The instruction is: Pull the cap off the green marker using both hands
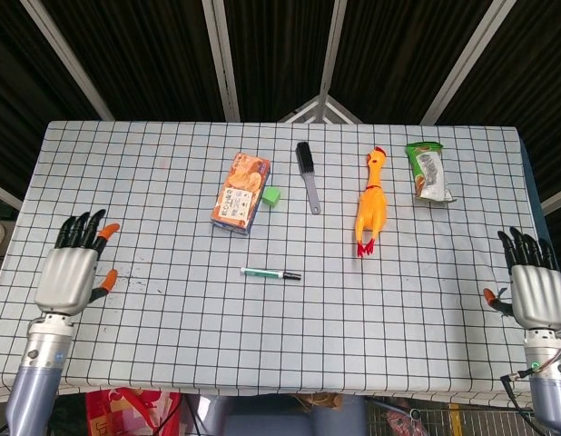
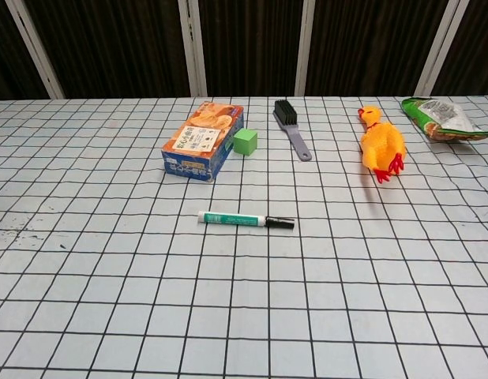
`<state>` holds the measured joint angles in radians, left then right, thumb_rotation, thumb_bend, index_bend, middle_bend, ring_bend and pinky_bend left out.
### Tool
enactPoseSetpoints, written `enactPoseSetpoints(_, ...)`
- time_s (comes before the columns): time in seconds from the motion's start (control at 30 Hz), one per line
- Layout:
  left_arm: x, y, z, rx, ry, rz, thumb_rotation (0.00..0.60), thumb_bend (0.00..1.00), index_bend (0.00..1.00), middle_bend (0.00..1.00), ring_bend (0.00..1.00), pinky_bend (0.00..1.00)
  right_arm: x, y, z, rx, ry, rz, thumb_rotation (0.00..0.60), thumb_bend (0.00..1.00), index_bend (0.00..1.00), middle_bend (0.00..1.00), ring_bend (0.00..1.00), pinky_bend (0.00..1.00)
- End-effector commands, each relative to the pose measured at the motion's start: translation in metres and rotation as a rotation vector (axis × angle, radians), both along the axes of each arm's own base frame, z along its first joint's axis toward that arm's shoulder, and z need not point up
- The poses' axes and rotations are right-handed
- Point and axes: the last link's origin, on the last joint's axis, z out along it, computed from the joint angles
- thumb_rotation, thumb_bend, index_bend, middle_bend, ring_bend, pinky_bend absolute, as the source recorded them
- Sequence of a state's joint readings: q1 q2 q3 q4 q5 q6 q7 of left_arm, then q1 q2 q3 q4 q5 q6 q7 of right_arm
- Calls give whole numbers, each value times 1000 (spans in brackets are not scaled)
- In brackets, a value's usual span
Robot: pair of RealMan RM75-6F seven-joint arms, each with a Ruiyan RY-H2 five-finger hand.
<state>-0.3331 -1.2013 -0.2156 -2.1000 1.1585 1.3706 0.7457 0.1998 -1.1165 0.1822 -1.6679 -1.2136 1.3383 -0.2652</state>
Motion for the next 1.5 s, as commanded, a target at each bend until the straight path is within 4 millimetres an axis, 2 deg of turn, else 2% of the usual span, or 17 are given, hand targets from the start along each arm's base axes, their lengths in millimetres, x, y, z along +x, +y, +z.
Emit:
enactPoseSetpoints(0.03,28,12,-28,-89,-51,-10,600,451,195,31,0,0,0,-1,-2,7,5,-4,600,246,92,49,40,36)
enactPoseSetpoints(0.23,55,27,-57,-167,-44,12,600,451,197,23,0,0,-5,-3,-6,19,23,-23,600,246,92,48,40,35)
enactPoseSetpoints(0.47,76,49,-71,-240,17,122,600,426,163,13,0,0,-6,-7,-13,35,33,-30,600,246,92,49,40,36)
enactPoseSetpoints(0.7,92,84,-88,-229,227,175,600,426,166,14,0,0,-8,-11,-19,53,61,-46,600,246,94,49,40,35)
enactPoseSetpoints(0.9,118,97,-123,-245,182,110,600,425,170,15,0,0,-8,-14,-20,54,69,-59,600,247,101,49,41,36)
enactPoseSetpoints(1.1,143,97,-147,-265,158,43,600,425,202,17,0,0,-10,-16,-21,57,74,-67,600,246,101,49,41,36)
enactPoseSetpoints(1.3,164,84,-167,-322,129,19,600,425,260,30,0,0,-13,-19,-25,62,63,-73,600,246,101,49,40,35)
enactPoseSetpoints(1.5,172,76,-183,-356,153,16,600,425,267,32,0,0,-20,-18,-27,61,51,-83,600,246,101,49,40,36)
